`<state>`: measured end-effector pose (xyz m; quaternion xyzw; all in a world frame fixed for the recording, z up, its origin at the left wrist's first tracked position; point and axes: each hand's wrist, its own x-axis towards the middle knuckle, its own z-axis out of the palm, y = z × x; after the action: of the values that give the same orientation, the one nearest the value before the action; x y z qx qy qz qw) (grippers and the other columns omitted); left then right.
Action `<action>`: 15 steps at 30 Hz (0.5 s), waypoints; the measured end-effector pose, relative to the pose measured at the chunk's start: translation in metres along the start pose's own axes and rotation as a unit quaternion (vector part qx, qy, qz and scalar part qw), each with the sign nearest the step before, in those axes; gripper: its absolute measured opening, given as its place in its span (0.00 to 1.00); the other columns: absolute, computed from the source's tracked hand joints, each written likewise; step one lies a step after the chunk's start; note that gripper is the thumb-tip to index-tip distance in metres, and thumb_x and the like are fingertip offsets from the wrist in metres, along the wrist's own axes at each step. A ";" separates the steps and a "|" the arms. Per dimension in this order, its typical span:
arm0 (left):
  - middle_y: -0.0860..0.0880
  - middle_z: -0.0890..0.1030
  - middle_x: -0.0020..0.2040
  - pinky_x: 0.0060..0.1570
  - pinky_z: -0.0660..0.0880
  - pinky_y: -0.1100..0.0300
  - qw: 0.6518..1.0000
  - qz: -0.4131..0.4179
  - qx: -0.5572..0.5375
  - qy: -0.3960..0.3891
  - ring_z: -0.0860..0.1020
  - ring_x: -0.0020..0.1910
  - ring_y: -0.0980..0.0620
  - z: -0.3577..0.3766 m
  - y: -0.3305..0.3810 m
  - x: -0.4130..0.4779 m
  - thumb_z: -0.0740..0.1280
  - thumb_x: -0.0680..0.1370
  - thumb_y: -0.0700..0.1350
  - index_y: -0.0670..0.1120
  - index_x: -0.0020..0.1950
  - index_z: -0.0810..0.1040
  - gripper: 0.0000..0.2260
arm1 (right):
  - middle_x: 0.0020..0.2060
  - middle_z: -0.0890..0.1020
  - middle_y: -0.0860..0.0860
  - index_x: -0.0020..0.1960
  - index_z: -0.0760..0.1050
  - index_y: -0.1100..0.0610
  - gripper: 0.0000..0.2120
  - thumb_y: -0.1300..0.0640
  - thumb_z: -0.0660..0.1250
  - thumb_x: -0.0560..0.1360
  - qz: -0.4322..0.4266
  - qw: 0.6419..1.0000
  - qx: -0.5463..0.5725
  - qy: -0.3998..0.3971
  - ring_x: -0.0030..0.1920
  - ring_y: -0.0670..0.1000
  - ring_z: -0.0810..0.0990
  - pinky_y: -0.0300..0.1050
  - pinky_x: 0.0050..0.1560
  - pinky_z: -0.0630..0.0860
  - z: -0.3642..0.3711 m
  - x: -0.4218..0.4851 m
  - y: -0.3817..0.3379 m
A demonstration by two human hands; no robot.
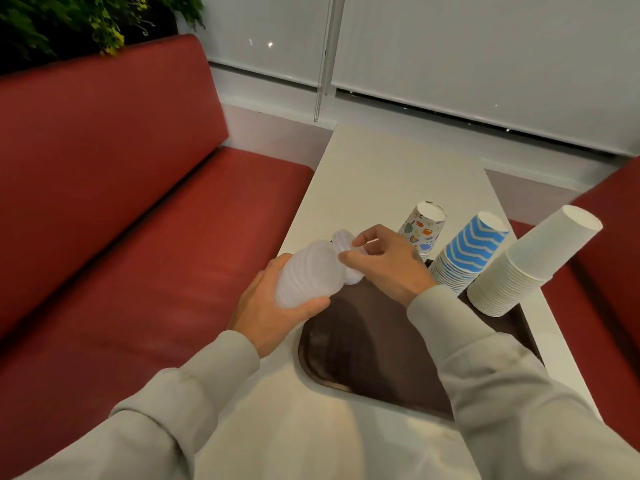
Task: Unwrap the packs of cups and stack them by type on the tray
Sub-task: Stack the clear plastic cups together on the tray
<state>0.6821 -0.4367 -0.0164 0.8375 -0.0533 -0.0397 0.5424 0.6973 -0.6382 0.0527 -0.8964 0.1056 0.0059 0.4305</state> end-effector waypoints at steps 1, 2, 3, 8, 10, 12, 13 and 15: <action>0.60 0.74 0.61 0.56 0.73 0.55 1.000 -0.003 -0.009 0.007 0.73 0.59 0.54 0.000 -0.002 0.003 0.78 0.66 0.60 0.68 0.64 0.65 0.31 | 0.49 0.82 0.46 0.50 0.76 0.45 0.15 0.42 0.74 0.67 0.005 1.000 0.001 0.006 0.48 0.49 0.82 0.43 0.41 0.77 -0.001 0.008 0.002; 0.60 0.74 0.60 0.55 0.72 0.58 1.000 -0.005 -0.019 0.013 0.73 0.58 0.54 0.000 -0.005 0.007 0.78 0.67 0.59 0.67 0.64 0.65 0.31 | 0.48 0.82 0.47 0.50 0.76 0.46 0.15 0.42 0.74 0.67 0.014 1.000 0.008 0.012 0.48 0.50 0.82 0.44 0.42 0.78 -0.002 0.015 0.005; 0.61 0.74 0.59 0.53 0.71 0.60 0.999 -0.007 -0.028 0.017 0.73 0.58 0.55 0.001 -0.007 0.009 0.78 0.67 0.58 0.66 0.64 0.65 0.31 | 0.48 0.83 0.47 0.49 0.76 0.46 0.15 0.41 0.73 0.67 0.024 0.999 0.015 0.015 0.48 0.51 0.82 0.46 0.44 0.80 -0.002 0.022 0.007; 0.66 0.72 0.57 0.47 0.69 0.67 0.999 -0.014 -0.047 0.015 0.72 0.54 0.61 0.004 -0.016 0.021 0.77 0.68 0.56 0.66 0.64 0.64 0.31 | 0.46 0.83 0.48 0.48 0.77 0.46 0.19 0.38 0.72 0.60 0.036 0.999 0.001 -0.012 0.49 0.50 0.82 0.54 0.51 0.82 0.011 0.045 0.013; 0.68 0.71 0.57 0.45 0.68 0.71 0.998 -0.015 -0.057 0.020 0.72 0.55 0.65 0.003 -0.018 0.025 0.77 0.69 0.56 0.66 0.64 0.63 0.31 | 0.48 0.82 0.49 0.50 0.75 0.48 0.19 0.40 0.73 0.64 0.037 0.999 -0.027 -0.002 0.49 0.52 0.81 0.48 0.45 0.80 0.016 0.049 0.015; 0.69 0.72 0.57 0.45 0.68 0.72 0.997 -0.015 -0.071 0.022 0.71 0.56 0.67 0.003 -0.019 0.029 0.77 0.69 0.56 0.67 0.64 0.64 0.30 | 0.50 0.79 0.51 0.54 0.73 0.50 0.21 0.42 0.73 0.67 0.030 0.995 -0.092 0.006 0.49 0.54 0.79 0.44 0.40 0.74 0.021 0.056 0.018; 0.69 0.72 0.57 0.46 0.68 0.72 0.997 -0.013 -0.076 0.022 0.71 0.56 0.68 0.002 -0.019 0.031 0.77 0.69 0.56 0.67 0.64 0.64 0.30 | 0.51 0.78 0.52 0.55 0.72 0.51 0.22 0.42 0.73 0.67 0.024 0.991 -0.128 0.004 0.49 0.56 0.78 0.44 0.41 0.72 0.024 0.059 0.021; 0.69 0.73 0.57 0.47 0.69 0.72 0.996 -0.008 -0.082 0.022 0.71 0.57 0.70 0.002 -0.019 0.034 0.77 0.69 0.55 0.68 0.64 0.64 0.30 | 0.52 0.75 0.54 0.58 0.70 0.53 0.25 0.42 0.73 0.68 0.020 0.982 -0.185 -0.004 0.50 0.57 0.74 0.45 0.45 0.70 0.031 0.064 0.024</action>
<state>0.7168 -0.4354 -0.0352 0.7915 -0.0308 -0.0301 0.6097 0.7582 -0.6406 0.0087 -0.9583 0.1191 0.0371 0.2570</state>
